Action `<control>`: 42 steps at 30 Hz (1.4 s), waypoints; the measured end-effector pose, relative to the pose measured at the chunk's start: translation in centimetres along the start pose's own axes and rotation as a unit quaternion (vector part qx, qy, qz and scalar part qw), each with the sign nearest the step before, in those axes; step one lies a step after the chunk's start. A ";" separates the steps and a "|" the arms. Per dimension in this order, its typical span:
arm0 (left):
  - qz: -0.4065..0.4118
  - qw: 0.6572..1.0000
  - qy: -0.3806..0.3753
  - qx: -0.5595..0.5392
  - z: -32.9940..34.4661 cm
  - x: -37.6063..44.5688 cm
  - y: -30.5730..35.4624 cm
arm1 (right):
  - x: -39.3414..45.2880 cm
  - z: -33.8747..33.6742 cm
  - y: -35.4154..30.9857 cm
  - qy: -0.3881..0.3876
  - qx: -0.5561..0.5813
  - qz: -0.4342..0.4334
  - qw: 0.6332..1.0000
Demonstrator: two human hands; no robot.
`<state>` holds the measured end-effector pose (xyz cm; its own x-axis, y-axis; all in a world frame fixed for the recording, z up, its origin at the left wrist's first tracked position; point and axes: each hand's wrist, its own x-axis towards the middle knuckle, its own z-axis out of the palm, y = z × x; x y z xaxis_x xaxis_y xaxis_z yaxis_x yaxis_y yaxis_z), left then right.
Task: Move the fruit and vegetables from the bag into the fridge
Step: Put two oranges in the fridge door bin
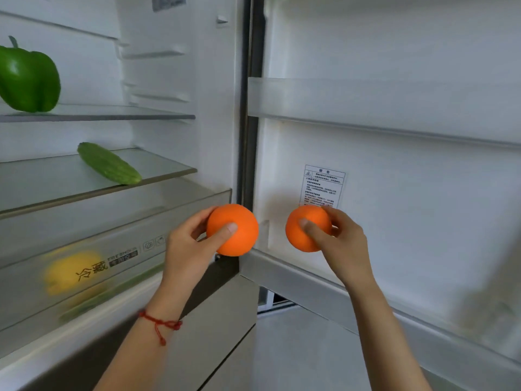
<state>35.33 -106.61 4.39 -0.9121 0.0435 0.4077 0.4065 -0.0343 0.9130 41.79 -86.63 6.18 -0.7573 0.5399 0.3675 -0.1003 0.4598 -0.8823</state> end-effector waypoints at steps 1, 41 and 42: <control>-0.003 1.000 -0.006 -0.004 0.4 0.0 -0.2 | 0.1 -0.2 0.3 -0.006 -0.033 0.011 0.999; 0.052 0.957 -0.285 -0.009 15.3 0.8 0.0 | -2.3 -11.1 4.6 0.101 -0.161 0.109 0.976; 0.058 0.953 -0.297 0.004 16.1 0.6 0.1 | -2.7 -11.8 4.6 0.118 -0.156 0.100 0.976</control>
<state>35.72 -90.49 4.93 -0.6705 0.5974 0.4399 0.5061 -0.0652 0.8600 50.99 -77.62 4.61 -0.5685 0.7710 0.2871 0.2638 0.5014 -0.8240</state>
